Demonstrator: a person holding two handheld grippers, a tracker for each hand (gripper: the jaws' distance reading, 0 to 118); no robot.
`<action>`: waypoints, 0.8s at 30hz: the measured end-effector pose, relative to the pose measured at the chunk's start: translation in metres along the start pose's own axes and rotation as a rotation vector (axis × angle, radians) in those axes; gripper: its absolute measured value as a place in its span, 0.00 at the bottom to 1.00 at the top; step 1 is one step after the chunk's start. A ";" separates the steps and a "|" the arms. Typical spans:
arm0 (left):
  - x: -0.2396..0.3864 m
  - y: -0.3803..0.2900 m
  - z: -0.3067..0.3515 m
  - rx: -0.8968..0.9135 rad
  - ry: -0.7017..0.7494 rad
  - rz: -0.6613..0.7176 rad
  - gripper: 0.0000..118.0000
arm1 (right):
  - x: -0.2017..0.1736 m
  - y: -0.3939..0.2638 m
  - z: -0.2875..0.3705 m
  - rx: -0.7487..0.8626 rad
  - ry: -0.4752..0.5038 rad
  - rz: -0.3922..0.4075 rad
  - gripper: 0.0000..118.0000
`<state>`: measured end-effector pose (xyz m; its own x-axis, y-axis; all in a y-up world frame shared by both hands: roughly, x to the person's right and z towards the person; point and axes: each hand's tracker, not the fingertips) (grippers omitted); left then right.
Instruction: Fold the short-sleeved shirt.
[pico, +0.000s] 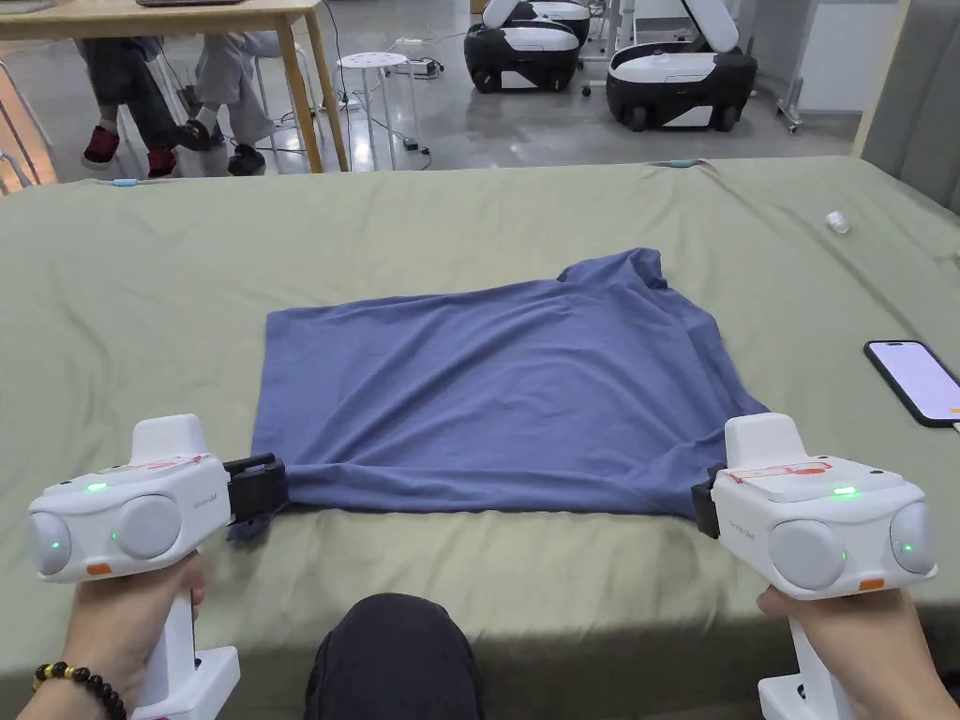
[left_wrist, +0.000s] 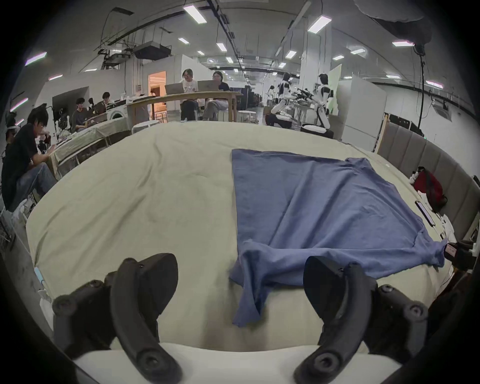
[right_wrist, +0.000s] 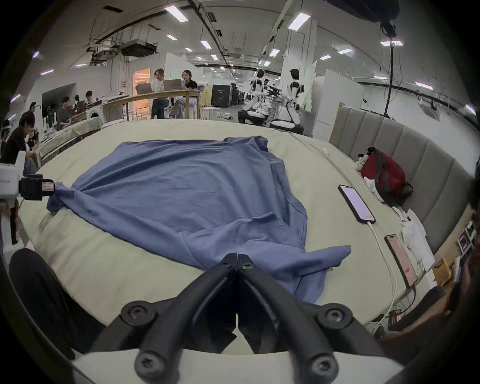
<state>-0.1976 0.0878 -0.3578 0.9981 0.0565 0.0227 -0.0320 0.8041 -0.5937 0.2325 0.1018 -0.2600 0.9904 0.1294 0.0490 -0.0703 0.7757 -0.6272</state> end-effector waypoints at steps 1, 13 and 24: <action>0.001 0.001 -0.006 -0.011 0.004 -0.011 0.84 | 0.000 0.000 -0.002 -0.003 0.000 0.003 0.00; 0.014 -0.010 -0.015 -0.046 -0.056 -0.035 0.03 | 0.011 0.001 -0.010 -0.026 -0.010 -0.014 0.00; 0.014 -0.005 -0.008 -0.030 -0.057 -0.034 0.03 | 0.042 -0.004 -0.027 -0.049 -0.042 -0.110 0.82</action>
<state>-0.1831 0.0795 -0.3607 0.9940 0.0633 0.0887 0.0048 0.7879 -0.6157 0.2779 0.0876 -0.2761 0.9859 0.0717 0.1510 0.0451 0.7558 -0.6532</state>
